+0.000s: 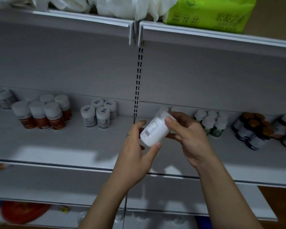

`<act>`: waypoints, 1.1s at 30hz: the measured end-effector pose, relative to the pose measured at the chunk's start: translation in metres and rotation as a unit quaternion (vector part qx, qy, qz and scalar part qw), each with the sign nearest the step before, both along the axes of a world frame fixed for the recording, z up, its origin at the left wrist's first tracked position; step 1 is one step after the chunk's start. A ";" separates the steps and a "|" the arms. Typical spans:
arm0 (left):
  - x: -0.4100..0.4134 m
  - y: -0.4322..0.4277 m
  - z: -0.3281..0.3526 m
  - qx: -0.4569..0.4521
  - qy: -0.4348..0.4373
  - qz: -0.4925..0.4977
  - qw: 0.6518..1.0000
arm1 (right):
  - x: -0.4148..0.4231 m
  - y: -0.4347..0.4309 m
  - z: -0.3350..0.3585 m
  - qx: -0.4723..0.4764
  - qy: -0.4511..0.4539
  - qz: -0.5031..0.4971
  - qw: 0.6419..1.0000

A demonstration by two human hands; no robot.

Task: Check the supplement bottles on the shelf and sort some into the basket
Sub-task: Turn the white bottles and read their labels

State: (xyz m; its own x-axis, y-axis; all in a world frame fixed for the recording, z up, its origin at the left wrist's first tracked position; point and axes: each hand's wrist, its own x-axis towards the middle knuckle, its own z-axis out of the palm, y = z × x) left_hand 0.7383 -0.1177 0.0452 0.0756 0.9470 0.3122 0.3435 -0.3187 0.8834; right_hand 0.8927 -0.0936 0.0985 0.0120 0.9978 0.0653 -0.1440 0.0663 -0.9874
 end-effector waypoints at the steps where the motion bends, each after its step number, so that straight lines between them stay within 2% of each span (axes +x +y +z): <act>1: -0.001 -0.001 0.000 0.002 -0.005 -0.006 1.000 | 0.001 0.001 -0.001 0.002 -0.001 0.008 1.000; 12: -0.004 0.002 0.004 -0.028 -0.003 -0.039 0.999 | 0.009 0.006 -0.004 0.012 0.074 0.098 0.992; 15: -0.003 0.004 0.002 -0.036 -0.013 -0.045 0.998 | 0.006 0.005 -0.002 0.006 0.089 0.097 0.991; 22: -0.002 0.001 0.002 -0.017 0.047 -0.015 0.999 | -0.009 0.006 -0.002 -0.004 -0.036 -0.037 0.999; 27: 0.003 0.006 -0.002 -0.022 -0.013 0.033 0.999 | -0.013 0.005 -0.002 -0.010 -0.056 -0.029 0.998; 30: 0.001 0.004 -0.001 -0.038 -0.079 0.001 0.996 | -0.007 0.006 -0.003 0.000 -0.071 -0.005 0.997; 33: -0.001 0.003 0.000 -0.061 -0.086 -0.033 0.994 | 0.000 0.007 -0.005 0.011 -0.039 0.037 0.998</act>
State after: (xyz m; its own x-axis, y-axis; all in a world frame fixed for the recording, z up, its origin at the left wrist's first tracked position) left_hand 0.7371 -0.1150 0.0456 0.0945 0.9732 0.2095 0.1659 -0.2229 0.9606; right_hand 0.8925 -0.0864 0.0931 -0.0686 0.9940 0.0851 -0.0714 0.0802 -0.9942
